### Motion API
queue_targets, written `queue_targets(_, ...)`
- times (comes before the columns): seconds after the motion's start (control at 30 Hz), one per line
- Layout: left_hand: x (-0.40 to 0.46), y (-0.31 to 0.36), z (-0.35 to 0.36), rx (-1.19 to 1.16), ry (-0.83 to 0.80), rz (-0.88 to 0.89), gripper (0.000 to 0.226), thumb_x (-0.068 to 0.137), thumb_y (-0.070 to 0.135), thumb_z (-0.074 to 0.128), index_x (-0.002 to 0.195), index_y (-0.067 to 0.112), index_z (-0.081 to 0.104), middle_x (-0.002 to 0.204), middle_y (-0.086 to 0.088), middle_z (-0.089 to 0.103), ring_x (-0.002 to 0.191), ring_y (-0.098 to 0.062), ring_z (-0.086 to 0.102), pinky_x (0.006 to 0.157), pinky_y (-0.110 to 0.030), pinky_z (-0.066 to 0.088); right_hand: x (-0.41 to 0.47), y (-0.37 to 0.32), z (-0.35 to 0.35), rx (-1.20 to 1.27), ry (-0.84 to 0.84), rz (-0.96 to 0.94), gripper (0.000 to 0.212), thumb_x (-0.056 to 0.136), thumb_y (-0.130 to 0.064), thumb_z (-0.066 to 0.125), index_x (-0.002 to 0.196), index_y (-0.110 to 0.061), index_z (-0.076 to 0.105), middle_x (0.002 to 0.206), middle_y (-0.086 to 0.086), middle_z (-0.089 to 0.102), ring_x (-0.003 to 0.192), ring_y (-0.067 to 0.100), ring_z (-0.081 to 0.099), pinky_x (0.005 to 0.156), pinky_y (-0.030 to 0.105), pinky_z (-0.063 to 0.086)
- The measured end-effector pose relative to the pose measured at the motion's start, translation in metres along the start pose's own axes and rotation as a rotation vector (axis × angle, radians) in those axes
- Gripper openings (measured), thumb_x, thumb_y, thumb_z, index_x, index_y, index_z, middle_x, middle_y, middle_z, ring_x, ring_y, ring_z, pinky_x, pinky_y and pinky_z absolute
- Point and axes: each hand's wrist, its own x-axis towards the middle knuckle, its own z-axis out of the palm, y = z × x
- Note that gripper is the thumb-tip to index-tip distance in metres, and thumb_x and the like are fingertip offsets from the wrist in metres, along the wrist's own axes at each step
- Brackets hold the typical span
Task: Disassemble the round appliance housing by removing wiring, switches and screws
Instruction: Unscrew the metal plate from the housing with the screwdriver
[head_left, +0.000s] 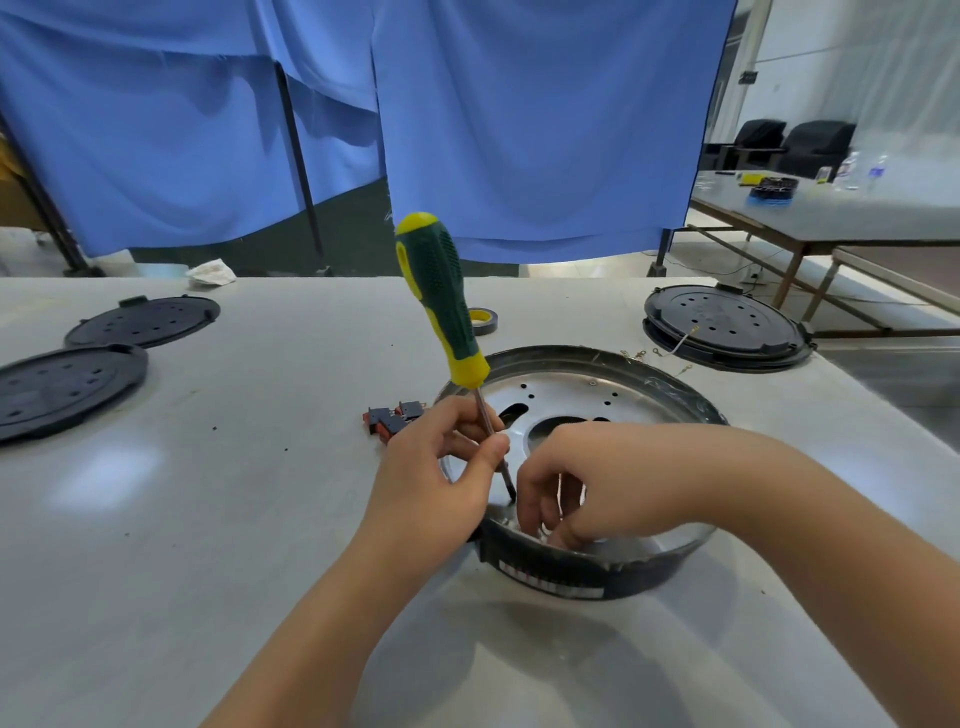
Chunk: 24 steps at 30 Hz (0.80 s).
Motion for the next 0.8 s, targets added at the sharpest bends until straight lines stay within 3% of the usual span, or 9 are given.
queue_targets(0.07, 0.001, -0.001, 0.0, 0.007, 0.004, -0.012, 0.021, 0.085, 0.013, 0.068, 0.079, 0.031, 0.059, 0.071, 0.013, 0.065, 0.074, -0.009, 0.069, 0.068, -0.013, 0.05, 0.002, -0.001, -0.002, -0.01, -0.044, 0.001, 0.022, 0.081, -0.013, 0.064, 0.083, -0.035, 0.063, 0.075, -0.015, 0.063, 0.059, -0.003, 0.055, 0.046, 0.01, 0.043)
queue_targets(0.13, 0.002, -0.002, 0.0, 0.02, 0.01, -0.019, 0.021, 0.086, 0.012, 0.068, 0.081, 0.031, 0.059, 0.071, 0.011, 0.065, 0.073, -0.009, 0.068, 0.069, -0.012, 0.05, 0.004, -0.002, -0.004, -0.016, -0.089, 0.0, 0.021, 0.083, -0.013, 0.063, 0.084, -0.034, 0.062, 0.074, -0.016, 0.062, 0.059, -0.002, 0.054, 0.041, 0.006, 0.037)
queue_targets(0.3, 0.002, -0.002, 0.0, 0.017, 0.003, -0.022, 0.021, 0.086, 0.013, 0.067, 0.082, 0.031, 0.058, 0.074, 0.01, 0.065, 0.073, -0.008, 0.068, 0.068, -0.013, 0.05, 0.015, -0.007, -0.006, -0.093, -0.156, -0.02, 0.016, 0.084, -0.013, 0.063, 0.085, -0.029, 0.06, 0.084, -0.005, 0.063, 0.071, 0.009, 0.055, 0.065, 0.024, 0.049)
queue_targets(0.4, 0.003, -0.003, 0.0, 0.016, 0.004, -0.024, 0.021, 0.086, 0.014, 0.067, 0.082, 0.032, 0.058, 0.073, 0.012, 0.065, 0.073, -0.008, 0.068, 0.068, -0.013, 0.05, 0.018, -0.009, -0.007, -0.127, -0.187, -0.033, 0.011, 0.086, -0.016, 0.062, 0.085, -0.026, 0.058, 0.082, -0.007, 0.06, 0.074, 0.01, 0.055, 0.072, 0.027, 0.05)
queue_targets(0.5, 0.003, -0.005, 0.0, 0.019, 0.002, -0.032, 0.021, 0.086, 0.015, 0.067, 0.082, 0.033, 0.058, 0.073, 0.015, 0.065, 0.075, -0.008, 0.068, 0.068, -0.013, 0.05, 0.018, -0.007, -0.004, -0.146, -0.184, -0.027, 0.015, 0.088, -0.02, 0.059, 0.079, -0.031, 0.053, 0.081, -0.007, 0.059, 0.073, 0.011, 0.054, 0.066, 0.027, 0.05)
queue_targets(0.57, 0.004, -0.006, 0.0, 0.018, -0.001, -0.033, 0.021, 0.086, 0.015, 0.067, 0.082, 0.033, 0.057, 0.075, 0.019, 0.065, 0.075, -0.008, 0.068, 0.068, -0.014, 0.049, 0.016, -0.005, -0.002, -0.136, -0.155, -0.037, 0.016, 0.09, -0.024, 0.058, 0.079, -0.033, 0.051, 0.078, -0.011, 0.056, 0.069, 0.006, 0.051, 0.06, 0.021, 0.041)
queue_targets(0.8, 0.003, -0.005, -0.001, 0.026, -0.004, -0.031, 0.017, 0.087, 0.015, 0.066, 0.084, 0.03, 0.058, 0.075, 0.013, 0.065, 0.075, -0.006, 0.068, 0.07, -0.016, 0.052, 0.007, -0.002, 0.001, -0.078, -0.045, -0.083, 0.021, 0.09, -0.026, 0.058, 0.075, -0.038, 0.05, 0.08, -0.018, 0.055, 0.076, 0.002, 0.053, 0.065, 0.015, 0.039)
